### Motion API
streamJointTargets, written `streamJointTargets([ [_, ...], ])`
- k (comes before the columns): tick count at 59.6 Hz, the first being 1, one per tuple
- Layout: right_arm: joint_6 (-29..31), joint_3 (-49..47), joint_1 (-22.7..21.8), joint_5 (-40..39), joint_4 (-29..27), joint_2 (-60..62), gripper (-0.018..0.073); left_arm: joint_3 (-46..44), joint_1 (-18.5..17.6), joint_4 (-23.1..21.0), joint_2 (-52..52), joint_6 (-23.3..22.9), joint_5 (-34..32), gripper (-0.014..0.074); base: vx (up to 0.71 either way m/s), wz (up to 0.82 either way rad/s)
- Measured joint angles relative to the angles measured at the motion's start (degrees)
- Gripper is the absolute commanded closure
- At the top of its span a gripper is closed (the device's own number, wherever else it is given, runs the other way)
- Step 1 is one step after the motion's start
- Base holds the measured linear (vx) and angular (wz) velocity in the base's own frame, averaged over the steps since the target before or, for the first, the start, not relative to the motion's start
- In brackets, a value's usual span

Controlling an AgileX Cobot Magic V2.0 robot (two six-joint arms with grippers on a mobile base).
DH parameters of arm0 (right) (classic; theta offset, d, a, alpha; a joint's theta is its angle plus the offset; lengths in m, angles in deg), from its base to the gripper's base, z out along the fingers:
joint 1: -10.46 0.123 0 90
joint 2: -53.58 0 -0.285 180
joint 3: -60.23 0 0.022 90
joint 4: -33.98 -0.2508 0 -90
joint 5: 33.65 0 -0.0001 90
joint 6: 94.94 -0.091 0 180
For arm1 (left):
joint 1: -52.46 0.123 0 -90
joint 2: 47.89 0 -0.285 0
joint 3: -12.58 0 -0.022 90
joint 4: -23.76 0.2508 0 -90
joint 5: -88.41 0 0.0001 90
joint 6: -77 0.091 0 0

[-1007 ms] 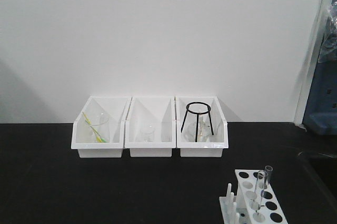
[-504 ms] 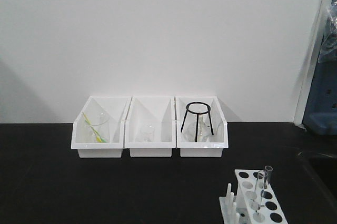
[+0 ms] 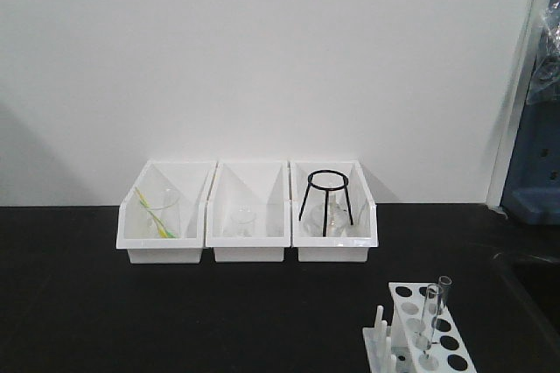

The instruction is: Flip and reinsert test tube from rack

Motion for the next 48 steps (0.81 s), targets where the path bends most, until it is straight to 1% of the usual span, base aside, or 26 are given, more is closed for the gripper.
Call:
streamJointTargets([
  [11,0.0,-2.6,0.0,0.0,0.0,-9.9,0.0554,0.0,0.0,0.0,0.0,0.0,0.0,0.0603,0.00,0.00],
  [21,0.0,-2.6,0.0,0.0,0.0,-19.1,0.0499,0.0,0.0,0.0,0.0,0.0,0.0,0.0603,0.00,0.00],
  [29,0.0,-2.6,0.0,0.0,0.0,-25.5,0.0419,0.0,0.0,0.0,0.0,0.0,0.0,0.0603,0.00,0.00],
  [37,0.0,-2.6,0.0,-2.4,0.0,-31.2,0.0302,0.0,0.0,0.0,0.0,0.0,0.0,0.0603,0.00,0.00],
  [44,0.0,-2.6,0.0,-7.6,-0.1,-36.0,0.0204,0.0,0.0,0.0,0.0,0.0,0.0,0.0603,0.00,0.00],
  [48,-0.1,-2.6,0.0,-10.6,-0.5,-38.9,0.0168,0.0,0.0,0.0,0.0,0.0,0.0,0.0603,0.00,0.00],
])
